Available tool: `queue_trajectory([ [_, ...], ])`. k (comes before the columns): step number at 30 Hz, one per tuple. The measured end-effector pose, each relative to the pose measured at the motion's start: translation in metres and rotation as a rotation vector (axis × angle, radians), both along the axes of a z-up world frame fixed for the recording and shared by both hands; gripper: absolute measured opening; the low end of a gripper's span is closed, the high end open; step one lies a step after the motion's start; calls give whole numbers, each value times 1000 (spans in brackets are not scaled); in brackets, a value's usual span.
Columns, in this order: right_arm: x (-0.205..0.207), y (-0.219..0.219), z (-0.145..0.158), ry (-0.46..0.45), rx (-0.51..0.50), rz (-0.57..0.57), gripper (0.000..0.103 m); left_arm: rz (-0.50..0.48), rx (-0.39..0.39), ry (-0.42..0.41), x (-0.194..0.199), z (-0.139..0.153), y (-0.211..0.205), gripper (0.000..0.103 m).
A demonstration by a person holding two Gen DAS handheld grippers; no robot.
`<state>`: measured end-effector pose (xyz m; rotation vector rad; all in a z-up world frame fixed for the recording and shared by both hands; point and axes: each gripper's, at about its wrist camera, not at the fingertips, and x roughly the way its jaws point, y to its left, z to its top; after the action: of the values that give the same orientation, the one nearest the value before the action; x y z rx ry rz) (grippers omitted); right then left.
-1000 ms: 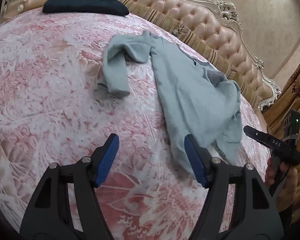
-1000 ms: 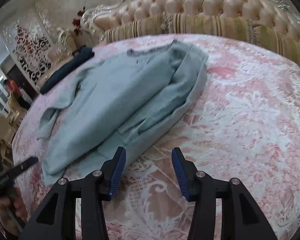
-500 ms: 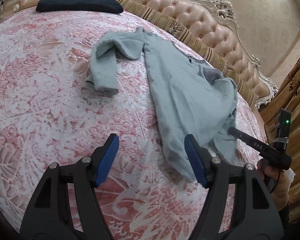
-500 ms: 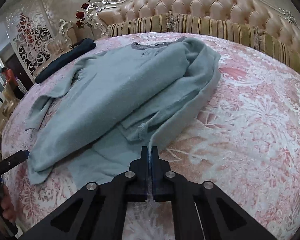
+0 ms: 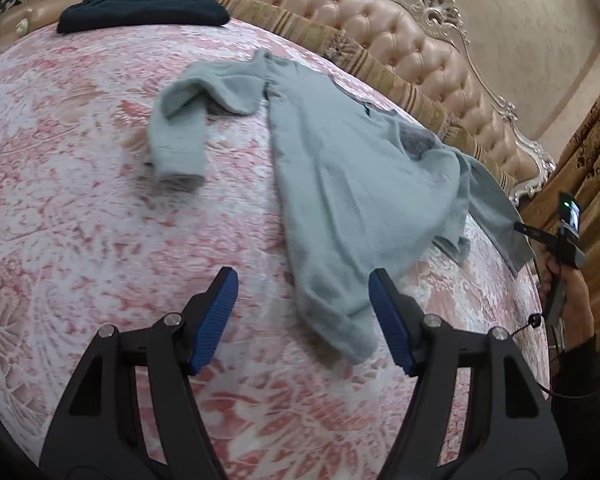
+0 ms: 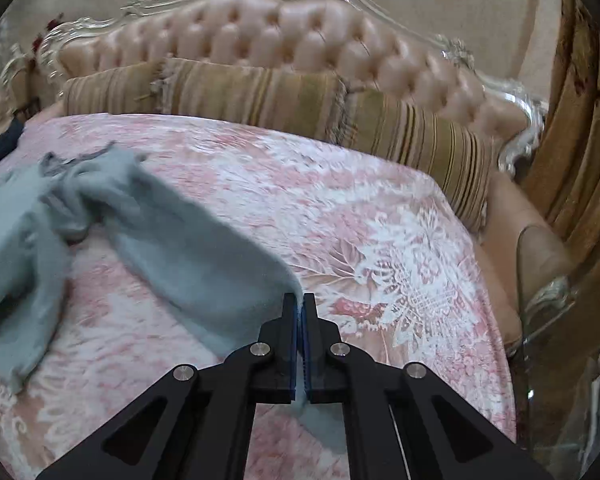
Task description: Fold clothes
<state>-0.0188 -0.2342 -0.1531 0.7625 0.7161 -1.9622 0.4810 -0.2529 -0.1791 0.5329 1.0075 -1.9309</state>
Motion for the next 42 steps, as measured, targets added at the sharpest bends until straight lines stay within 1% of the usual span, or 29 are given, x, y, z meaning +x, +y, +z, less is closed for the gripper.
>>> queue_trajectory([
  [2, -12, 1, -7, -8, 5, -20, 3, -7, 3, -12, -4, 0, 0, 70],
  [3, -18, 8, -7, -12, -3, -35, 9, -9, 5, -15, -5, -1, -1, 70],
  [4, -22, 16, -5, -3, -11, -57, 18, -11, 8, -19, -6, -2, -1, 70],
  [5, -26, 24, -3, 8, -20, -80, 22, -13, 13, -22, -7, -3, -1, 70],
  [6, -30, 34, 0, 26, -28, -104, 23, -15, 17, -23, -8, -5, -2, 70],
  [7, -34, 44, 2, 46, -37, -129, 27, -18, 16, -24, -10, -5, -3, 70],
  [8, -32, 53, 5, 44, -48, -141, 29, -20, 13, -26, -11, -5, -3, 70],
  [10, -26, 72, 11, 27, -69, -158, 29, -27, 8, -24, -14, -5, -5, 70],
  [11, -14, 80, 14, 6, -84, -125, 29, -32, 7, -20, -16, -6, -5, 70],
  [15, 57, 87, 12, -123, -120, 78, 30, -44, -4, -10, -22, -4, -6, 70],
  [16, 73, 84, 10, -165, -128, 118, 33, -53, -10, -10, -24, -3, -5, 70],
  [17, 90, 82, 8, -207, -136, 158, 38, -61, -16, -10, -26, -2, -3, 70],
  [20, 134, 63, 0, -255, -123, 256, 50, -68, -41, -28, -25, 0, 3, 70],
  [22, 162, 49, -6, -282, -113, 320, 53, -62, -44, -29, -21, -1, 5, 70],
  [28, 192, 17, -31, -299, -43, 323, 54, -41, -46, -29, -8, -5, 9, 70],
  [31, 197, 10, -36, -312, -43, 324, 55, -32, -48, -22, -4, -7, 8, 70],
  [33, 200, 7, -36, -319, -50, 327, 54, -26, -50, -14, -3, -8, 8, 70],
  [34, 201, 4, -36, -324, -53, 329, 50, -23, -50, -10, -3, -8, 7, 70],
  [35, 202, 2, -37, -329, -56, 331, 31, -23, -50, -9, -4, -8, 7, 70],
  [36, 204, 0, -37, -334, -59, 333, 23, -25, -53, -12, -4, -8, 7, 70],
  [39, 208, -2, -37, -295, -64, 330, 14, -26, -56, -15, -4, -8, 7, 70],
  [40, 209, -2, -38, -282, -68, 327, 9, -27, -57, -19, -5, -8, 8, 70],
  [42, 207, 4, -36, -287, -82, 327, 7, -31, -64, -33, -7, -8, 9, 70],
])
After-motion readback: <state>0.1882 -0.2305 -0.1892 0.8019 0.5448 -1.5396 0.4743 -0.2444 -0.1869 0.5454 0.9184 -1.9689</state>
